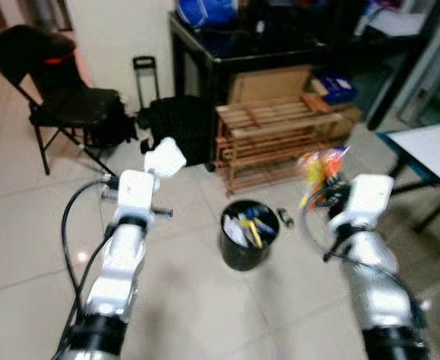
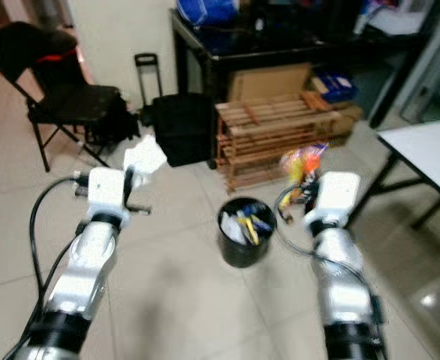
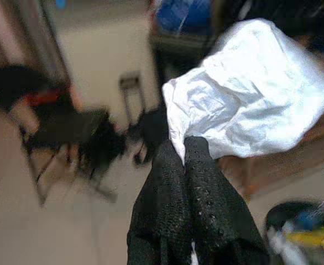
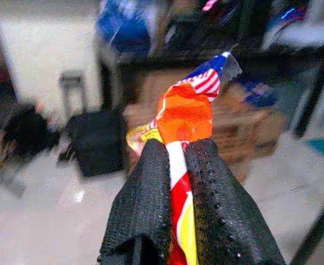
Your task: Picking trash to rubbish bin
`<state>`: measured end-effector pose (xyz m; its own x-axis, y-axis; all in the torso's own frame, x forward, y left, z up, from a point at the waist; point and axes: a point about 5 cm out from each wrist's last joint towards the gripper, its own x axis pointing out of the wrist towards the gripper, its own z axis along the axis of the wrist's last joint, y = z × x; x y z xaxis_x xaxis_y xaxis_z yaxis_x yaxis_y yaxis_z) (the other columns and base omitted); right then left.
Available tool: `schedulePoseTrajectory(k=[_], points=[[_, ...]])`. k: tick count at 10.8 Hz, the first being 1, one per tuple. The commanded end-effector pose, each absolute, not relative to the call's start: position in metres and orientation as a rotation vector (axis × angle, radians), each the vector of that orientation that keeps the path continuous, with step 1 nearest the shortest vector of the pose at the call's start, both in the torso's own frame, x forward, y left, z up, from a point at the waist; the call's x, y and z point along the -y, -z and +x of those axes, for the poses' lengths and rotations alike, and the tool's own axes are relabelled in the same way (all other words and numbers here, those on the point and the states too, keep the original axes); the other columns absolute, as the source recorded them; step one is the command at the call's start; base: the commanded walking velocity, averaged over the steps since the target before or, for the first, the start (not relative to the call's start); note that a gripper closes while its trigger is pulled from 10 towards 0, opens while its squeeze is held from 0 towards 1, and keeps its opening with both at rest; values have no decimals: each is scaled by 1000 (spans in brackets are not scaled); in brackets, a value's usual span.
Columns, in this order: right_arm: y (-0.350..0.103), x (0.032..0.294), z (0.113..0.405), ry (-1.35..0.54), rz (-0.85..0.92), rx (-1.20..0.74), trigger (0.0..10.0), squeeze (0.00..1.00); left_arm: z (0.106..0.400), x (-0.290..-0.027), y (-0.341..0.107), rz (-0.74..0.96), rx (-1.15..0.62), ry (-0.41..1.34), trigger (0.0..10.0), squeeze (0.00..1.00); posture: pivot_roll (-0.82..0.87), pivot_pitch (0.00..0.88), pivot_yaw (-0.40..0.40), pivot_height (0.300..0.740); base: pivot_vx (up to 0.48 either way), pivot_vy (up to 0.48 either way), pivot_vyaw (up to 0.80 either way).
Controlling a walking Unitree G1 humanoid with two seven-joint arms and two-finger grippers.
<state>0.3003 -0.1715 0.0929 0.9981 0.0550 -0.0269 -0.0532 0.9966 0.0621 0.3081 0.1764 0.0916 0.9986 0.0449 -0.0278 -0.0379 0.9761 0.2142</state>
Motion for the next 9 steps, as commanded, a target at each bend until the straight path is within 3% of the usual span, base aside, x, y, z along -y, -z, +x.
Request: schedulePoseTrajectory(k=[1, 4, 6, 9], points=[[-82, 181, 298, -37, 42, -67, 10000, 0, 308, -171, -83, 208, -62, -28, 10000, 0, 2, 38, -53, 740, 442, 0, 0], [-16, 179, 283, -67, -5, -345, 10000, 0, 297, -172, -29, 208, -291, -7, 10000, 0, 5, 33, -59, 740, 440, 0, 0], [36, 181, 249, -68, -37, -642, 10000, 0, 262, -175, 26, 305, -564, 52, 10000, 0, 11, 21, -63, 740, 427, 0, 0], [54, 174, 232, -68, 5, -724, 10000, 0, 236, -179, 50, 307, -698, 46, 10000, 0, 8, 30, -62, 740, 407, 0, 0]])
